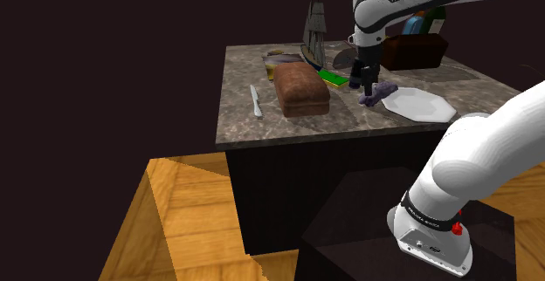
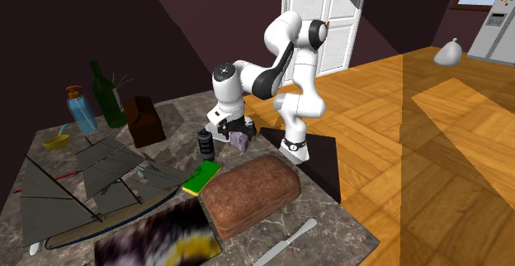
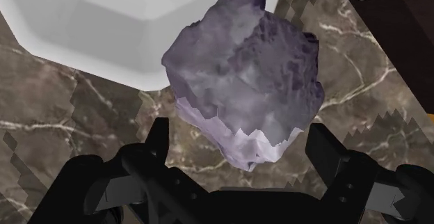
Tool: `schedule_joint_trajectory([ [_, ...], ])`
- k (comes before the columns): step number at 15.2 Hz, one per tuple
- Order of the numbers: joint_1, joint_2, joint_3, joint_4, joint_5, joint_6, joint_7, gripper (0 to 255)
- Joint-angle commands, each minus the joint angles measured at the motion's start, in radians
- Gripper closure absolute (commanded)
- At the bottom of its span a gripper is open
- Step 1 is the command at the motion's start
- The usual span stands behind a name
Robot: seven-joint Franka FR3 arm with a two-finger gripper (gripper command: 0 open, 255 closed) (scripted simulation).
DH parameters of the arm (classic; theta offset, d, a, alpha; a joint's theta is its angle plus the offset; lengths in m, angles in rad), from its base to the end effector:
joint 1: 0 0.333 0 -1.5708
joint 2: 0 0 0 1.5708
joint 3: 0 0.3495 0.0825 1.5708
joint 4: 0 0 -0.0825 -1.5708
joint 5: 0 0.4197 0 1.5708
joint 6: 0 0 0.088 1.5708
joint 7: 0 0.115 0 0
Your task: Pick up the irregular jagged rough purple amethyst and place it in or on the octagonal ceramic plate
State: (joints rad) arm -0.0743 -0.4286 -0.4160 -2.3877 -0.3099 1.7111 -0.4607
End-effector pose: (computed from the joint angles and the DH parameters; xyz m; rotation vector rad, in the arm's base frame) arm 0.3476 -0.2286 0.4536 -3.0998 -0.1770 0.4684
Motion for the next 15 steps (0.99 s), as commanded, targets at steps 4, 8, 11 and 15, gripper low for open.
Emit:
schedule_joint_trajectory([
  [4, 0.0, 0.0, 0.0, 0.0, 0.0, 0.0, 0.0, 255],
  [8, 0.001, 0.004, 0.0, 0.003, 0.002, 0.001, 0.0, 255],
  [11, 0.0, 0.0, 0.0, 0.0, 0.0, 0.0, 0.0, 255],
  [15, 0.0, -0.013, 0.011, 0.043, 0.005, -0.056, -0.006, 255],
])
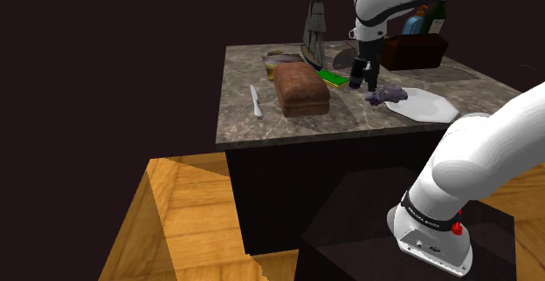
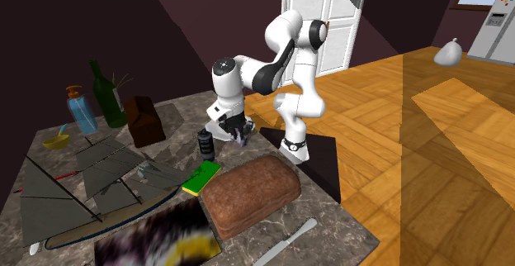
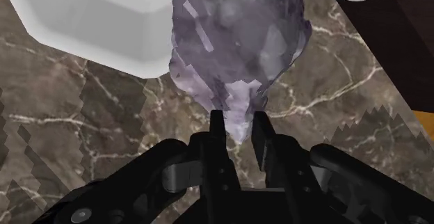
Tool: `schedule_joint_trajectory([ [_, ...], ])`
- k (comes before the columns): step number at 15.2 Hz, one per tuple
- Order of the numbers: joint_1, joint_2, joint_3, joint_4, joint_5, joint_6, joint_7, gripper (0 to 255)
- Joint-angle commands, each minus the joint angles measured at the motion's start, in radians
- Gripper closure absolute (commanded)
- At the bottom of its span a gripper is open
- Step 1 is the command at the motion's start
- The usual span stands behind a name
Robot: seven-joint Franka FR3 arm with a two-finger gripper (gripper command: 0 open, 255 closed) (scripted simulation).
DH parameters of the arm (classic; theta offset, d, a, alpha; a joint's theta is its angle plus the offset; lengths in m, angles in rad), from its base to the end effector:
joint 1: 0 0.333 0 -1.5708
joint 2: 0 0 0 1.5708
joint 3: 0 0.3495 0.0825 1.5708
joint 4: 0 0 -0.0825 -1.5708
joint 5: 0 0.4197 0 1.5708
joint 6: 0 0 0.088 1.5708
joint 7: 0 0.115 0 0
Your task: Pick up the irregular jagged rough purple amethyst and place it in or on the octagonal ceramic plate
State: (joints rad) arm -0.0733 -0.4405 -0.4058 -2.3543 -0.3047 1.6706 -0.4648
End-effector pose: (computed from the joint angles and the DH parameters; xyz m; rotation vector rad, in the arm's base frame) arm 0.3488 -0.2278 0.4722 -3.1020 -0.1799 0.4611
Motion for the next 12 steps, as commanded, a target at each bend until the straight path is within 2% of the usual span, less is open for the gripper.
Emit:
schedule_joint_trajectory([
  [1, -0.001, -0.004, 0.003, 0.02, 0.001, -0.029, -0.003, 255],
  [4, 0.0, -0.011, 0.01, 0.055, 0.004, -0.07, -0.007, 255],
  [5, 0.0, -0.01, 0.009, 0.043, 0.003, -0.057, -0.006, 255],
  [6, 0.0, -0.01, 0.009, 0.043, 0.003, -0.057, -0.006, 0],
  [9, 0.128, -0.048, -0.021, -0.024, -0.041, -0.083, -0.463, 0],
  [12, 0.124, -0.057, -0.031, -0.067, -0.053, -0.048, -0.459, 0],
])
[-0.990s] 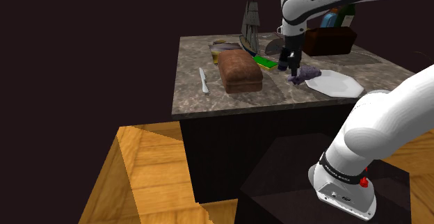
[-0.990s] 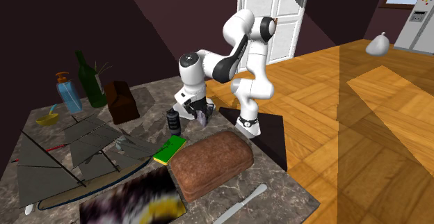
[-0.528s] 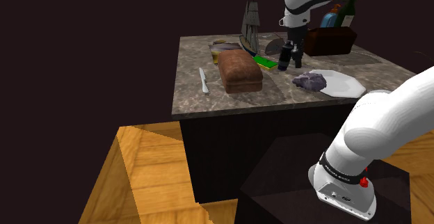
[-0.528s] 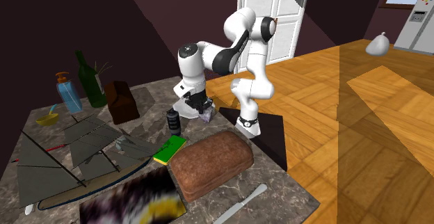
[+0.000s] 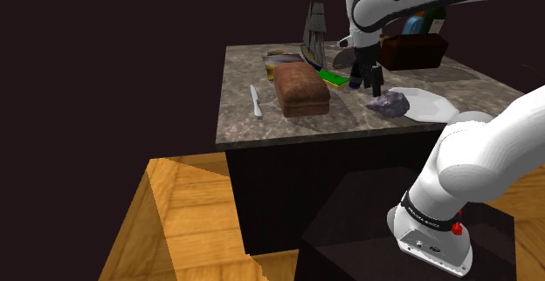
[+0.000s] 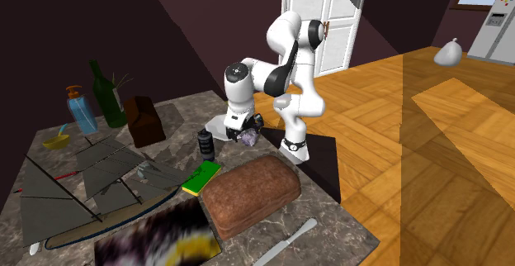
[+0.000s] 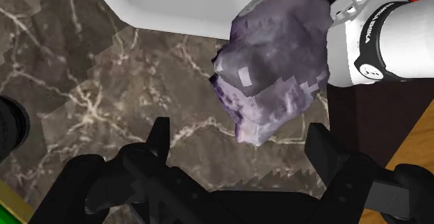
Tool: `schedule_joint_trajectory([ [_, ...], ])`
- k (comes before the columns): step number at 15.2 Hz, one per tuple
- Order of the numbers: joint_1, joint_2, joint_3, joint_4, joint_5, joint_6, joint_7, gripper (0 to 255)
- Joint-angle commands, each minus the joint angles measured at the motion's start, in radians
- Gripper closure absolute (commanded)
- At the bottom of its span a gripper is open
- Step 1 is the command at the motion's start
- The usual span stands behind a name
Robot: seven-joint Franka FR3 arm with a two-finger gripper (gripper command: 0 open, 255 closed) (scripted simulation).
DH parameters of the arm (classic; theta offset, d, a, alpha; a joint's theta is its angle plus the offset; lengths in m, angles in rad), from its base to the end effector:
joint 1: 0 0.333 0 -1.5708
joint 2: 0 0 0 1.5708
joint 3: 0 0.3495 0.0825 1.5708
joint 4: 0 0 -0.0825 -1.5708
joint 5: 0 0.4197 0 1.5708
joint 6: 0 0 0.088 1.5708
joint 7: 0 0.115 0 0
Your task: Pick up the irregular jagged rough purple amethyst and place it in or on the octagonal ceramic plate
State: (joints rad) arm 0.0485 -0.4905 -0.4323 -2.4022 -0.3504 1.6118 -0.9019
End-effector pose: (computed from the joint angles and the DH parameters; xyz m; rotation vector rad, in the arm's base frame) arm 0.3458 -0.1905 0.4627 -2.8574 -0.9964 0.5356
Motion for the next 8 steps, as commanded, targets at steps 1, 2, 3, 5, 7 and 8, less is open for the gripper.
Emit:
schedule_joint_trajectory([
  [1, 0.0, -0.009, -0.008, -0.033, -0.011, 0.023, -0.02, 0],
  [2, -0.002, -0.011, -0.011, -0.047, -0.014, 0.035, -0.019, 0],
  [3, -0.004, -0.012, -0.014, -0.061, -0.018, 0.047, -0.018, 0],
  [5, -0.008, -0.015, -0.019, -0.082, -0.025, 0.067, -0.017, 0],
  [7, -0.01, -0.014, -0.017, -0.082, -0.024, 0.067, -0.018, 0],
  [8, -0.01, -0.014, -0.017, -0.082, -0.024, 0.067, -0.018, 0],
])
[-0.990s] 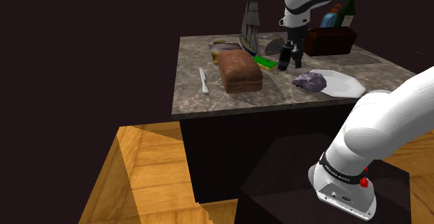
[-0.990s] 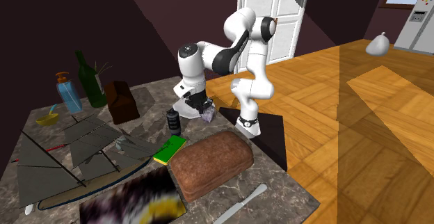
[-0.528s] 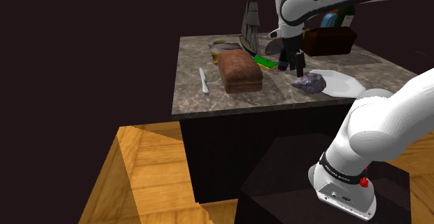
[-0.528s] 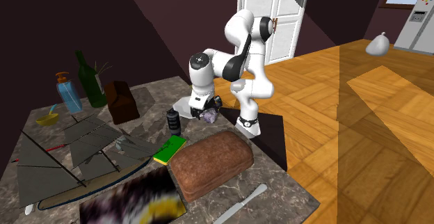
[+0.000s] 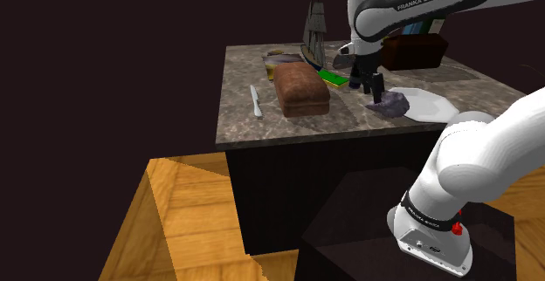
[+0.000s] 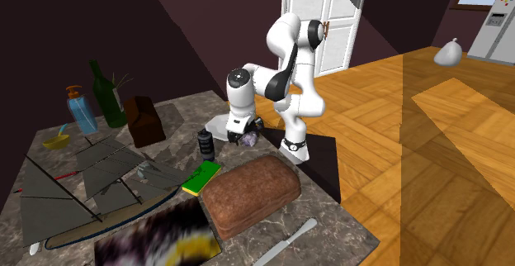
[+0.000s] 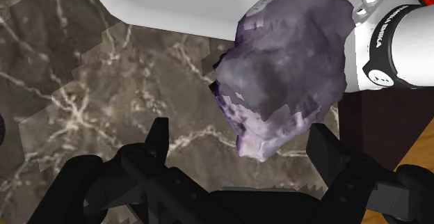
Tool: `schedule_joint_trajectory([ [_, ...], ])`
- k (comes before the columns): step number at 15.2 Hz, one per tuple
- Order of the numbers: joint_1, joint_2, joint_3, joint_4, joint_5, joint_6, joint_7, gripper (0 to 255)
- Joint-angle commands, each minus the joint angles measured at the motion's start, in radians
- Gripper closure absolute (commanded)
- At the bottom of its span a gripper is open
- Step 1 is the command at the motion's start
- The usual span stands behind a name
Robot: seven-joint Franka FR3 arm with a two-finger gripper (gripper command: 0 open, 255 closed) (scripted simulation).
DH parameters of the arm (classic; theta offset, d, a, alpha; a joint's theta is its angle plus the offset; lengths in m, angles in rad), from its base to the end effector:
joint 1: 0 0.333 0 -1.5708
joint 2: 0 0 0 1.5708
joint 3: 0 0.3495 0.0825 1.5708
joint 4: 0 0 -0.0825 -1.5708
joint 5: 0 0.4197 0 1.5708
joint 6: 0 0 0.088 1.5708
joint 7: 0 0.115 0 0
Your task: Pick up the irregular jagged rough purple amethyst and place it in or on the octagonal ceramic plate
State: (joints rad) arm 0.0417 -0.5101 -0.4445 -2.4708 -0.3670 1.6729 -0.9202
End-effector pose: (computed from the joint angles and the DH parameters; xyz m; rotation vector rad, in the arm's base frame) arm 0.3360 -0.1891 0.4397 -2.8460 -1.0388 0.5176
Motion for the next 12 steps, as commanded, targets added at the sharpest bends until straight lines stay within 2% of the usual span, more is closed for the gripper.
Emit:
schedule_joint_trajectory([
  [1, -0.004, 0.006, -0.005, -0.013, -0.007, 0.006, 0.0, 0],
  [5, -0.008, 0.007, -0.001, -0.013, -0.005, 0.007, -0.001, 0],
  [6, -0.009, 0.005, -0.001, -0.016, -0.006, 0.007, -0.001, 255],
  [12, -0.009, 0.008, -0.003, -0.028, -0.008, 0.023, 0.002, 255],
])
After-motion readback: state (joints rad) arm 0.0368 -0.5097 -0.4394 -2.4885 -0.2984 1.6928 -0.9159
